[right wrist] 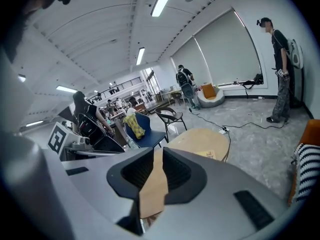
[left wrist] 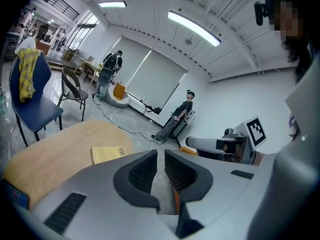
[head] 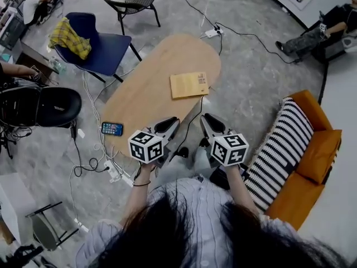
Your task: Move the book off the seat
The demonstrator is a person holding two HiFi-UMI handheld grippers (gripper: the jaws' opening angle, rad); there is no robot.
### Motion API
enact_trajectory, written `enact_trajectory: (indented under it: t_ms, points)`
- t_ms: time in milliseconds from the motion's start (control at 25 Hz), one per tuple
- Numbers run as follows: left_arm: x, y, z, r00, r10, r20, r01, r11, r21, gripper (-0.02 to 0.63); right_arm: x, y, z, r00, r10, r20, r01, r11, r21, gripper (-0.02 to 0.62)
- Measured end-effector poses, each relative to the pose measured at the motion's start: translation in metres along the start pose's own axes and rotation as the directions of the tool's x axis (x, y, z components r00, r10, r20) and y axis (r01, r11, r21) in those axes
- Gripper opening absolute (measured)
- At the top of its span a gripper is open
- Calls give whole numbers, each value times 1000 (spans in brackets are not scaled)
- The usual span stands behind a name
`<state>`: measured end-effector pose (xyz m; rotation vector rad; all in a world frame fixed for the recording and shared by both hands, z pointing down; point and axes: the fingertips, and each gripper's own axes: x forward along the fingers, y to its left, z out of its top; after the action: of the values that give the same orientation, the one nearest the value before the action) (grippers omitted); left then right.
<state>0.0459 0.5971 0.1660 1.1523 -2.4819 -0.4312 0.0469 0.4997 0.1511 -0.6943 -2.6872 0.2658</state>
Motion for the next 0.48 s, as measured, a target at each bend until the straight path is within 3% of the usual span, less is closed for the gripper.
enact_trajectory:
  t_ms: [240, 480]
  points:
    - [-3, -35, -14, 1000, -18, -18, 19, 999, 27, 57, -35, -3, -8, 1000, -12, 11, 12, 1000, -17, 64]
    - [-23, -66, -14, 999, 18, 41, -20, 998, 52, 57, -70, 7, -23, 1000, 29, 10, -28, 999, -43, 64]
